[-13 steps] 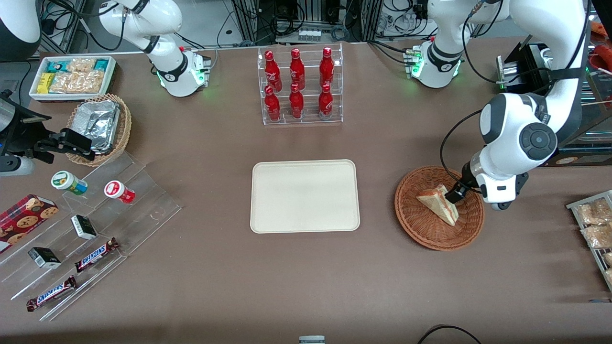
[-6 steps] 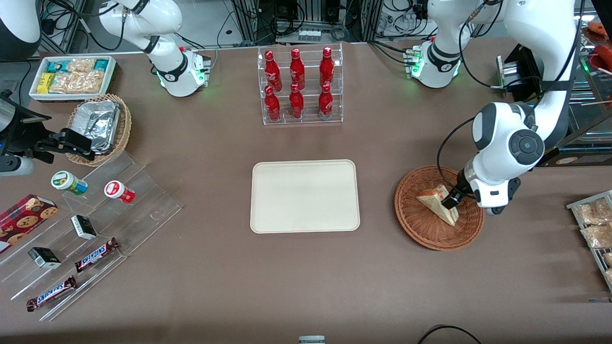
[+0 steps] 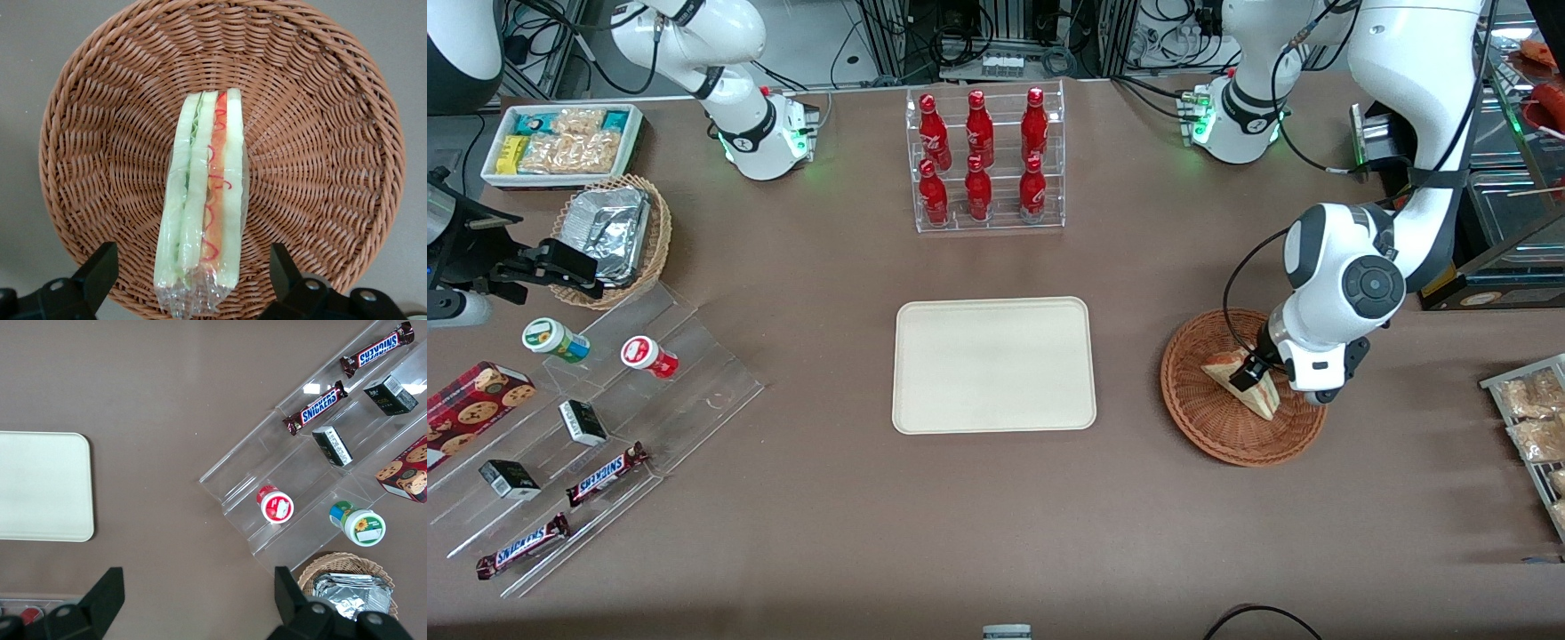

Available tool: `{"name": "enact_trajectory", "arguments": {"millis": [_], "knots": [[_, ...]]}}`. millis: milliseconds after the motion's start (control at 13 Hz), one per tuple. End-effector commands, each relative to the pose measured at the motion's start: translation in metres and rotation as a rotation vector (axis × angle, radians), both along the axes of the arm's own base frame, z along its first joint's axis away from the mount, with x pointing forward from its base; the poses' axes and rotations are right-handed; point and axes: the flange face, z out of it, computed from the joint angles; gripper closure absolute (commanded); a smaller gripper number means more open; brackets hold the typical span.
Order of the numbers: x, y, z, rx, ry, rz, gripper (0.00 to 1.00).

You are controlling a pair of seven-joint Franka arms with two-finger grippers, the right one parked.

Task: Place sandwich from basket to tray
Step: 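Lower the left gripper and close it on the wrapped sandwich, then lift the sandwich and carry it over the cream tray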

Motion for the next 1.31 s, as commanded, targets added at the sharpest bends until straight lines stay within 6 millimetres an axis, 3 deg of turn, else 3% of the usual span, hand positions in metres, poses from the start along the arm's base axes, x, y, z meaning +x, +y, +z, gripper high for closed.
{"name": "enact_trajectory", "arguments": {"millis": [0,385,462,615,769,846,1077,1231], "knots": [[-0.003,-0.001,-0.006,0.014,-0.002,0.014,0.0],[-0.005,-0.001,-0.021,0.02,0.025,0.032,0.03],[-0.005,-0.001,-0.023,0.02,0.03,0.033,0.13],[-0.002,-0.001,-0.021,0.022,0.026,0.064,0.63],[0.01,-0.004,-0.018,0.021,0.029,0.065,0.95],[0.016,-0.005,-0.017,0.025,0.05,0.064,1.0],[0.025,-0.019,0.0,0.031,0.058,0.036,1.0],[0.028,-0.034,0.021,0.052,0.073,0.0,1.0]]}}
